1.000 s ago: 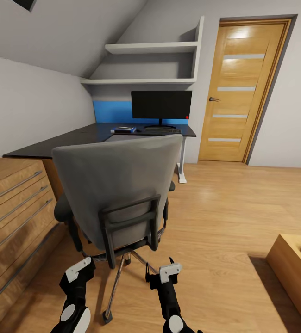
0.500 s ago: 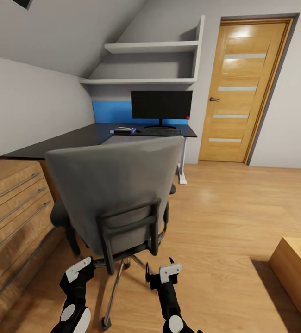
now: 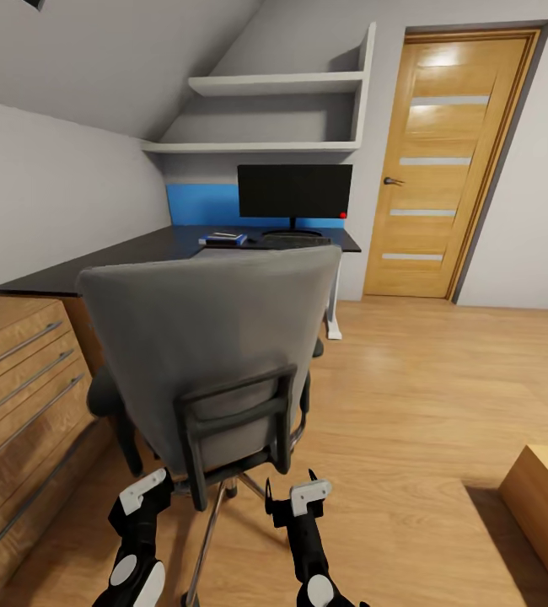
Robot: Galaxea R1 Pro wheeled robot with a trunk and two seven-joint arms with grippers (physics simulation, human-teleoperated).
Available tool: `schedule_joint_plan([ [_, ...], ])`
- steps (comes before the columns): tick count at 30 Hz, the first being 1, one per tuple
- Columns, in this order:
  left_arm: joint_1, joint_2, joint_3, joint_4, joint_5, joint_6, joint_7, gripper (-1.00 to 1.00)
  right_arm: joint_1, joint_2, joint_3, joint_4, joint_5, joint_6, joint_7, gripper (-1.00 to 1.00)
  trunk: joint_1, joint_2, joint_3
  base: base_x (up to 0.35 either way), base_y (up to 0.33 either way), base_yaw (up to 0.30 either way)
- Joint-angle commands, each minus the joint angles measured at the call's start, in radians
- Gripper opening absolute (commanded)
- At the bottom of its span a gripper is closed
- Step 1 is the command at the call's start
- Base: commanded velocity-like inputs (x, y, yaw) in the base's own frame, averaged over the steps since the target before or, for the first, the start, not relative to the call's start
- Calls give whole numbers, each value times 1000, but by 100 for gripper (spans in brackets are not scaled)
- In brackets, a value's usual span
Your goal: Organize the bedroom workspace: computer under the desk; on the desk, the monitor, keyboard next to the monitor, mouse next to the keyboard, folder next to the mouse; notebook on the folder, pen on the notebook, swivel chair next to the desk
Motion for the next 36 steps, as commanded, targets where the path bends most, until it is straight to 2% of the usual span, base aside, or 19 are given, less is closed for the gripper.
schedule_joint_plan([
  [1, -1, 1, -4, 0, 9, -6, 4, 100, -1, 0, 5, 2, -6, -5, -5, 100, 0, 0, -1, 5, 0, 0],
  [36, -1, 1, -4, 0, 8, -6, 3, 100, -1, 0, 5, 16, -6, -5, -5, 100, 0, 0, -1, 0, -34, 0],
])
